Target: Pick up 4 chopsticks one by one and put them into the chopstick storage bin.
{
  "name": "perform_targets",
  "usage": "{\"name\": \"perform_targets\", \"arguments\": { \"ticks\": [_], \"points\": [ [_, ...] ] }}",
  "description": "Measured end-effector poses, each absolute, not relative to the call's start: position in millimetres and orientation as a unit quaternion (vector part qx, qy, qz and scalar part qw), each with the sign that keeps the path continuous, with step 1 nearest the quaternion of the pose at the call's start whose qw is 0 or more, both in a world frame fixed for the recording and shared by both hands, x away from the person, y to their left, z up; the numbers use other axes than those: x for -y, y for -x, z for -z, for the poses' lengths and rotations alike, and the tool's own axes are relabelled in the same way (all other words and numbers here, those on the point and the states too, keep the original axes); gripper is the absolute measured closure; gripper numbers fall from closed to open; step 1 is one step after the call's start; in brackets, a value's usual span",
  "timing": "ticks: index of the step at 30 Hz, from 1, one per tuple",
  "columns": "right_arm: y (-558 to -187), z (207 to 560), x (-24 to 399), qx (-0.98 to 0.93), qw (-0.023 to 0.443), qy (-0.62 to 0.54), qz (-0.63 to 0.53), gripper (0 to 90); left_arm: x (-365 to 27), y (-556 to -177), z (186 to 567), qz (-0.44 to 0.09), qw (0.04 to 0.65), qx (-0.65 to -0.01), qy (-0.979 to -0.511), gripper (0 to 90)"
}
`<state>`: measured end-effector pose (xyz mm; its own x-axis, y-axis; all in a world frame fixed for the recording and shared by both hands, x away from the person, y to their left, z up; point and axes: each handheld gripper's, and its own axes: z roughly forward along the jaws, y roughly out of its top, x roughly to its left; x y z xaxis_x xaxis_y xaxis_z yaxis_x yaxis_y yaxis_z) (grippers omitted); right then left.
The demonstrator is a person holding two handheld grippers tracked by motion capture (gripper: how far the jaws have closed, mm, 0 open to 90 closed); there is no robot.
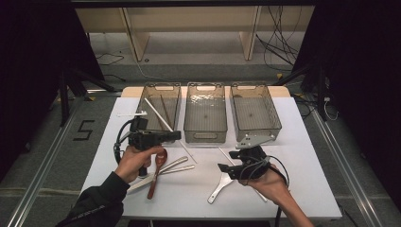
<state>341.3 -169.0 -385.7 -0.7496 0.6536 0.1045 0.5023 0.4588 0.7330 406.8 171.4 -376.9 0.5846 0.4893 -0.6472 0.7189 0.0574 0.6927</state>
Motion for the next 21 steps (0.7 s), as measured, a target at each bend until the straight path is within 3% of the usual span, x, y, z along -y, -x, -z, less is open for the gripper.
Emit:
{"name": "perform_targets", "arguments": {
  "ticks": [13,21],
  "points": [
    [-335,389,192,-0.84,0.101,-0.367,-0.386,36.6,-202,-443,354,0.067,0.563,-0.474,-0.673,83.2],
    [-331,389,194,-0.839,0.099,-0.367,-0.389,34.4,-221,-470,342,0.02,0.537,-0.499,-0.68,83.1]
  ]
}}
